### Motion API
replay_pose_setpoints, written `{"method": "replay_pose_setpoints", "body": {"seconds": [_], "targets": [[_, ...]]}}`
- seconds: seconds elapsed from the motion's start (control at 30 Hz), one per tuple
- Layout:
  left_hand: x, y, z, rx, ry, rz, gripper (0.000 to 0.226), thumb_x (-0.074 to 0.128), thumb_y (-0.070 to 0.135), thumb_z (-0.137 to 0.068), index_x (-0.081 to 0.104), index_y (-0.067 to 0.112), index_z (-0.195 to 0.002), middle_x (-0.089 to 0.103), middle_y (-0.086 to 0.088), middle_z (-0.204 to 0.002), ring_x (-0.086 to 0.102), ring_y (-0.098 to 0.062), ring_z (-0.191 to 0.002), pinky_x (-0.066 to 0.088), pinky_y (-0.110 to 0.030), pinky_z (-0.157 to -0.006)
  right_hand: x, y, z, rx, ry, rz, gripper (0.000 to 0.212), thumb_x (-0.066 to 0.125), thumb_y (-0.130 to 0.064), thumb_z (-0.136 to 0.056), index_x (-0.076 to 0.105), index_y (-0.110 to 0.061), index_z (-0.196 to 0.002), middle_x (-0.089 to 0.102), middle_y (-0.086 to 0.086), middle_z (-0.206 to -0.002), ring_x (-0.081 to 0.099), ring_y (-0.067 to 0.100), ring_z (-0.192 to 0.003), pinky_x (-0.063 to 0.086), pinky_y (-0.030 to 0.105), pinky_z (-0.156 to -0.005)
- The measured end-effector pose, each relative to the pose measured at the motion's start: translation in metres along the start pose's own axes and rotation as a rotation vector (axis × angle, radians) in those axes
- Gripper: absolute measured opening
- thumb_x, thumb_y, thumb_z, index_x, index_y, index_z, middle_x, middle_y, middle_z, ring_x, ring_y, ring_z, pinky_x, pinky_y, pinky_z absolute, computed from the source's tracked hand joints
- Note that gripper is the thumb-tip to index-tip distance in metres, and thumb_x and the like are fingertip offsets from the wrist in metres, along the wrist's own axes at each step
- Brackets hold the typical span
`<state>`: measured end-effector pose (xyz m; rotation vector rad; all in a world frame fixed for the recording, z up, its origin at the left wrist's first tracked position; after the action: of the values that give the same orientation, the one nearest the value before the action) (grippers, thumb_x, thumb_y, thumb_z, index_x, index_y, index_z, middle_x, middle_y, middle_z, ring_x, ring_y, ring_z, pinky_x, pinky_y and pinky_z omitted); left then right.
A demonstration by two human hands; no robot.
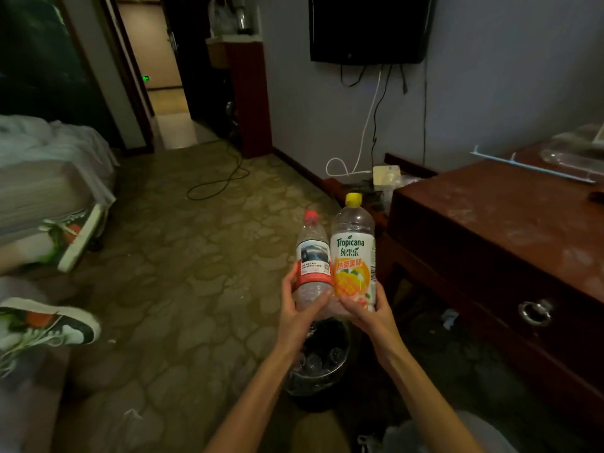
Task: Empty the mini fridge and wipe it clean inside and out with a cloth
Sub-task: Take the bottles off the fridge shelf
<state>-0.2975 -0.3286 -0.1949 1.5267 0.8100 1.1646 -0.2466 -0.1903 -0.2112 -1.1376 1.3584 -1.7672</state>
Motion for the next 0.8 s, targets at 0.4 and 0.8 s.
{"method": "replay_pose_setpoints", "body": {"seconds": [0.4,0.8], "targets": [[-0.041,-0.081,-0.053,-0.11,0.338,0.008,0.05,0.078,0.021,-0.073,0.059,0.041,-0.114,0.058,-0.004,-0.123,0.064,-0.024,-0.104,0.057,-0.043,-0.084,-0.021,0.056,-0.077,0.142,-0.016,0.053,0.088,0.082,-0.023,-0.061,0.042,-0.026,-0.139,0.064,-0.003,-0.113,0.066,0.014,-0.096,0.055,0.029,-0.076],[-0.104,-0.134,-0.076,-0.214,0.516,-0.166,0.044,0.072,0.013,-0.083,0.055,0.026,-0.122,0.047,-0.009,-0.132,0.05,-0.026,-0.115,0.05,-0.032,-0.076,-0.011,0.076,-0.145,0.088,0.148,0.044,0.11,0.085,-0.028,-0.057,0.025,-0.032,-0.149,0.033,0.011,-0.152,0.048,0.03,-0.128,0.048,0.05,-0.1]]}}
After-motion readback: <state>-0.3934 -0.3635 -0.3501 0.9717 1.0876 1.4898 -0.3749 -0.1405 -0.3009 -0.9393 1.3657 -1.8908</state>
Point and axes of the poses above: each hand's wrist, its own z-axis away from the middle knuckle, its own x-axis out of the palm, y = z × x, the point moved 1 cm from there along -z, towards the middle knuckle
